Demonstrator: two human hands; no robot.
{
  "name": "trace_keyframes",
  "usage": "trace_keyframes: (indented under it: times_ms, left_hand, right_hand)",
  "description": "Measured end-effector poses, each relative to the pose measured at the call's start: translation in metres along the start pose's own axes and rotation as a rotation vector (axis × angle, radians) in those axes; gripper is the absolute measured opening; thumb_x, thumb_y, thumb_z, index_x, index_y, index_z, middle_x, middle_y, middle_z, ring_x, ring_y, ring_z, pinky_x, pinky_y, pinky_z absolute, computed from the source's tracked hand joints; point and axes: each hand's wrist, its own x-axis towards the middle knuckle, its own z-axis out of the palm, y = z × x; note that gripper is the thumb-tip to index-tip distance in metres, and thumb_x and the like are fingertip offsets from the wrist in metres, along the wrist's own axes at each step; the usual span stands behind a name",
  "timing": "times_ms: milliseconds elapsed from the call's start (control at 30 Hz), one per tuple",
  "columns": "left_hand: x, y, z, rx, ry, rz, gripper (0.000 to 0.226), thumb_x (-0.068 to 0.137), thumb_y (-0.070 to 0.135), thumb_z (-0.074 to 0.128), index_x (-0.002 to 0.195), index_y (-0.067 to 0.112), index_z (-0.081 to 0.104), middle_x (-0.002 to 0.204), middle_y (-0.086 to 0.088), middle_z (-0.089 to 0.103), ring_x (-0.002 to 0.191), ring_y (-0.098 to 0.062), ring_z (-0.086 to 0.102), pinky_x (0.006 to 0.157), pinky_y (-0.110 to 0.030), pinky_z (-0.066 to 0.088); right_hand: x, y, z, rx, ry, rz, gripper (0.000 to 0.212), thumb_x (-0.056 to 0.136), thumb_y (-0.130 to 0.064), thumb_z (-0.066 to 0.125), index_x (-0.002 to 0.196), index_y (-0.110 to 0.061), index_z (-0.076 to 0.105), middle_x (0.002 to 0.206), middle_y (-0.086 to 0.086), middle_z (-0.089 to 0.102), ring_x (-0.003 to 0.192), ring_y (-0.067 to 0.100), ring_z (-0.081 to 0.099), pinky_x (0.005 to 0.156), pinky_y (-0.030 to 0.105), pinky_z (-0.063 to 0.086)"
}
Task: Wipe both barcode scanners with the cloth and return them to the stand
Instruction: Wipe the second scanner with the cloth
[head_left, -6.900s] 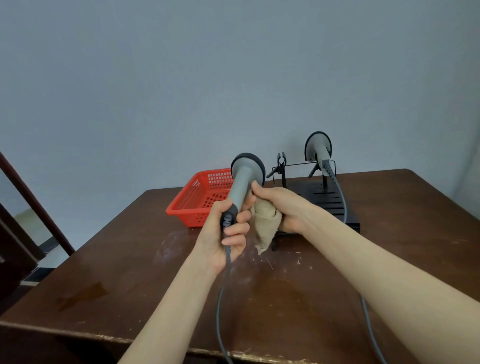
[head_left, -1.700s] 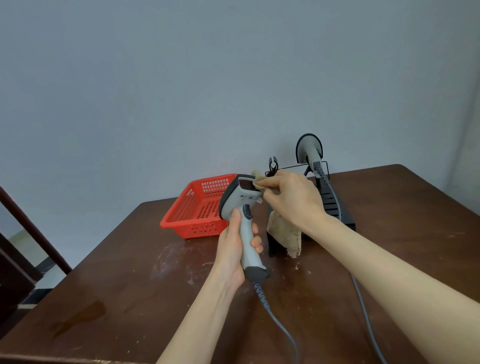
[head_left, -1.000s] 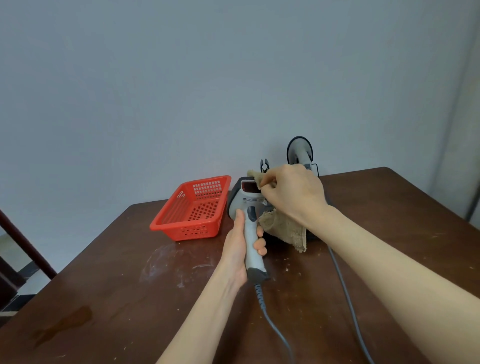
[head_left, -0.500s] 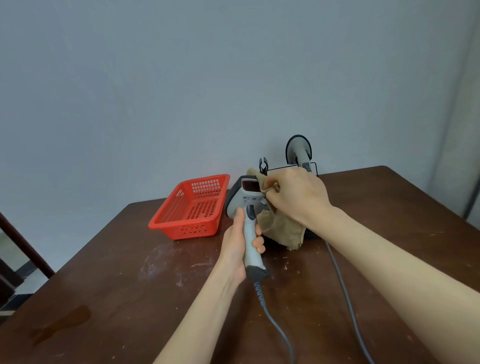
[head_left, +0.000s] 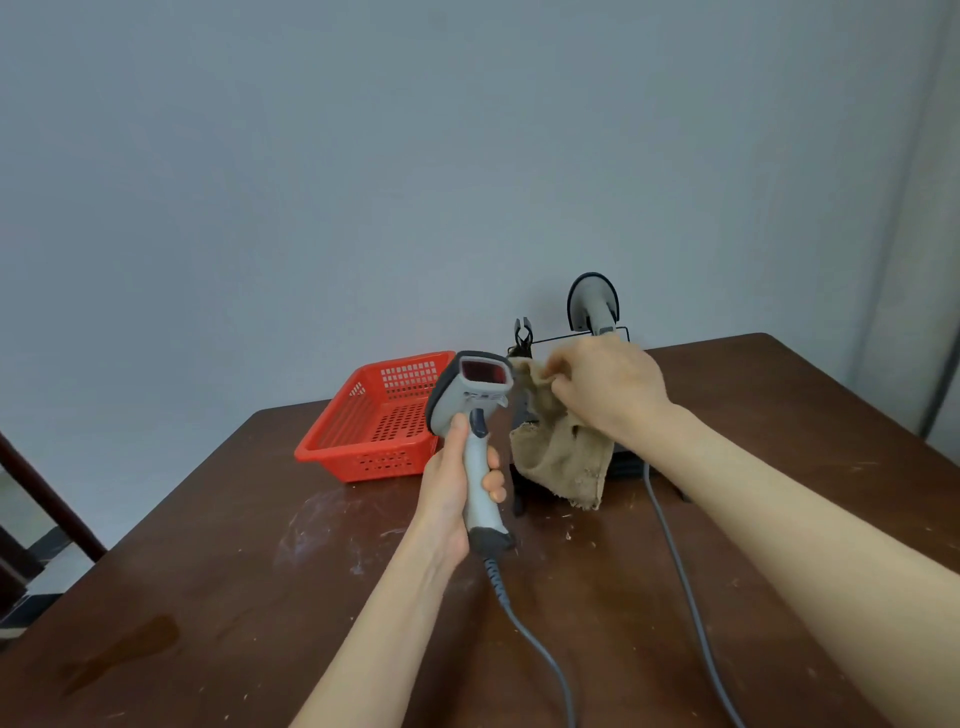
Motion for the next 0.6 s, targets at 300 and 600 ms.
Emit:
trace_keyframes:
  times_ms: [300,600]
  left_hand:
    - [-0.003,0.001,-0.009,-0.094,-0.037,-0.065,0.036,0.09,0.047,0.05,0.088,0.011,0.055,0.055,0.0,0.048,0.034,-0.007,0.037,0.031,-0.017,0.036]
    - [-0.006,-0.003,0.001,-0.044,-0.075,-0.062,0.033,0.09,0.043,0.052,0.089,0.01,0.057,0.055,-0.004,0.048,0.036,-0.01,0.038,0.032,-0.019,0.037]
  right_hand:
    - [0.001,-0.003,0.01,0.466,0.002,0.191,0.021,0.086,-0.019,0.053,0.086,-0.005,0.068,0.085,0.008,0.068,0.085,0.02,0.062,0.072,0.034,0.052]
    - [-0.007,-0.029,0.022,0.566,0.151,0.062,0.013,0.084,-0.018,0.059,0.09,-0.021,0.069,0.086,-0.006,0.07,0.085,0.013,0.064,0.08,0.034,0.053]
